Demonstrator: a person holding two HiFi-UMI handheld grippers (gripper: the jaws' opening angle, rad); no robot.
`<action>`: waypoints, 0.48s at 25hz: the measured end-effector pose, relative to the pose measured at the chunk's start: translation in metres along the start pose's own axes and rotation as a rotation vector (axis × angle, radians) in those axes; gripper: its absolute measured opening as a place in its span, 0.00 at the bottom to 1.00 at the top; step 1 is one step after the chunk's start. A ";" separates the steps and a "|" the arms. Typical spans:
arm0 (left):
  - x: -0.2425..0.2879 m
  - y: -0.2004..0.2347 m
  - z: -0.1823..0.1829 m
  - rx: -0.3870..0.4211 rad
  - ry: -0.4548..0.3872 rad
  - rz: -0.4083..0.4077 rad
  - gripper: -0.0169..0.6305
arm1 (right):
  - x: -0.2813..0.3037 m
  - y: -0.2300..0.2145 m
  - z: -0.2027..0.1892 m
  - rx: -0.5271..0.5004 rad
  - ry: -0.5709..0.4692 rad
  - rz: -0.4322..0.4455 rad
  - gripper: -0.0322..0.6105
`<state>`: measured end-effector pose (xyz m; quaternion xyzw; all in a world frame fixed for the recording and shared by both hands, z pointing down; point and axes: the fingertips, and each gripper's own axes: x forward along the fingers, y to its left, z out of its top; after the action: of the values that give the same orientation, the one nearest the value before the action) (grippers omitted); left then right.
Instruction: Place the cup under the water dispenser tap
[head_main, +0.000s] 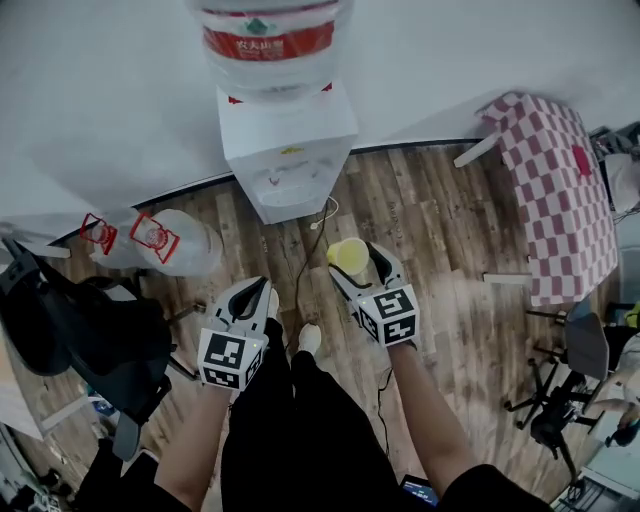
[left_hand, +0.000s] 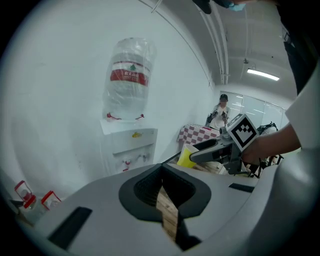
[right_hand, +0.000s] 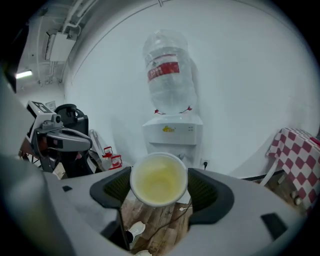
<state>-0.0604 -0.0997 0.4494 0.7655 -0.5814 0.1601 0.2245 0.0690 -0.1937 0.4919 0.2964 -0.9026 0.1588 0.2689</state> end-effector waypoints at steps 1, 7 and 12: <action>0.010 0.007 -0.005 -0.002 0.003 -0.005 0.05 | 0.015 -0.003 -0.002 -0.005 0.009 -0.002 0.62; 0.065 0.049 -0.043 -0.045 0.023 -0.001 0.05 | 0.094 -0.021 -0.033 -0.013 0.064 -0.012 0.62; 0.107 0.080 -0.073 -0.027 0.030 -0.011 0.05 | 0.151 -0.036 -0.055 0.008 0.064 -0.016 0.62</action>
<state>-0.1066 -0.1663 0.5782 0.7631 -0.5759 0.1624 0.2442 0.0097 -0.2650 0.6282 0.2994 -0.8905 0.1694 0.2977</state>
